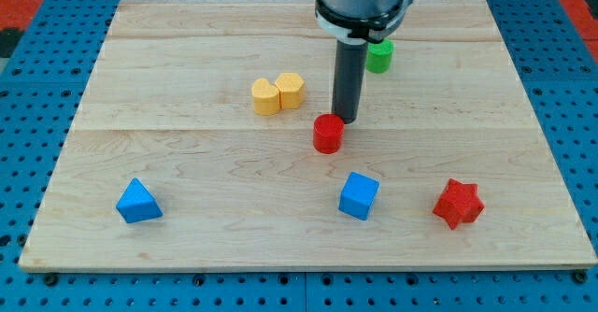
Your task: Move the red circle towards the bottom center
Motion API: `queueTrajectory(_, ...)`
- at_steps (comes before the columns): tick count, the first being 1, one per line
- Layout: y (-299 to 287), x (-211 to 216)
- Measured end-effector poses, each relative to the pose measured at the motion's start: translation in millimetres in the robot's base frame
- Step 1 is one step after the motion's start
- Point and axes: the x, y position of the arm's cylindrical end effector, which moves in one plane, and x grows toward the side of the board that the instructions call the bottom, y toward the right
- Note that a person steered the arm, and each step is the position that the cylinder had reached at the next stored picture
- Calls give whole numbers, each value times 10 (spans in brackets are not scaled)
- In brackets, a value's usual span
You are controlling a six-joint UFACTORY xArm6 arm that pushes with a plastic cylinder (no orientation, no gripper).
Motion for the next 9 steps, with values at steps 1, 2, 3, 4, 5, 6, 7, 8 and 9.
queueTrajectory(1, 0, 328)
queueTrajectory(2, 123, 323)
queueTrajectory(3, -171, 428)
queueTrajectory(4, -660, 419)
queueTrajectory(5, -687, 232)
queueTrajectory(6, -1067, 386)
queueTrajectory(7, -1367, 513)
queueTrajectory(8, -1185, 614)
queueTrajectory(9, -1123, 498)
